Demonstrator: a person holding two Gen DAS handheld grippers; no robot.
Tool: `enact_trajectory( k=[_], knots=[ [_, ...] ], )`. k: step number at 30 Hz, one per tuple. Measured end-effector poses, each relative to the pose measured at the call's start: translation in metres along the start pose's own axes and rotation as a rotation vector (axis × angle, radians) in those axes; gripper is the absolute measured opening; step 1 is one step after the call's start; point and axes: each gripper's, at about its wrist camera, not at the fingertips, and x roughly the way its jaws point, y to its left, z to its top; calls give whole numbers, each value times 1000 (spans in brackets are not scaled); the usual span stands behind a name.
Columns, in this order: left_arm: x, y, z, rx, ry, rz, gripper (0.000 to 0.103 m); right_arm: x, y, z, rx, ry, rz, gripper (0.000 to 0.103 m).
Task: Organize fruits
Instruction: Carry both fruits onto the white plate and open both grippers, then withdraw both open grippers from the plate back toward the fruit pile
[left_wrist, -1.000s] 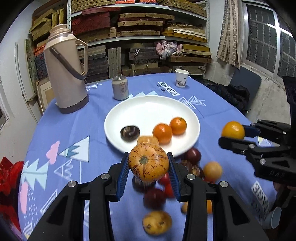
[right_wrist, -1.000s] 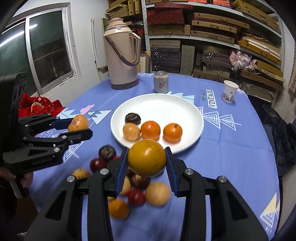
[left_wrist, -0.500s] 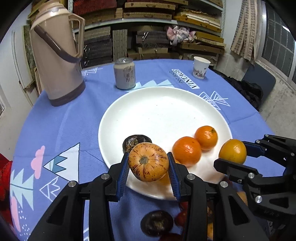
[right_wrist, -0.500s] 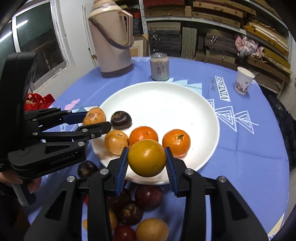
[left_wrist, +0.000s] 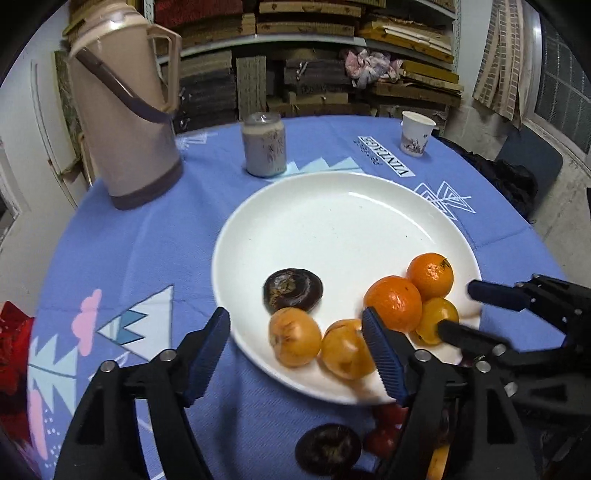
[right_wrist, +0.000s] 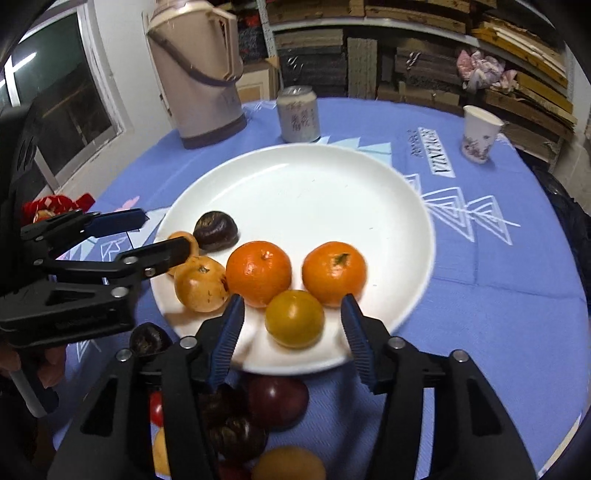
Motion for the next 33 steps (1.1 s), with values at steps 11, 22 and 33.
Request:
enact_trajectory(
  k=[11,22,33],
  knots=[
    [-51,4,-47,-22,-20,12,84,-73,-14,-57,81,-100,-20,90],
    [-87,-5,-107,-16,-14,1,88,-106,7,-123,65,-96,4,95],
    [-92,-2,-149,-66,20,-22,88,-111,58,-154,-58,-70,65,83]
  ],
)
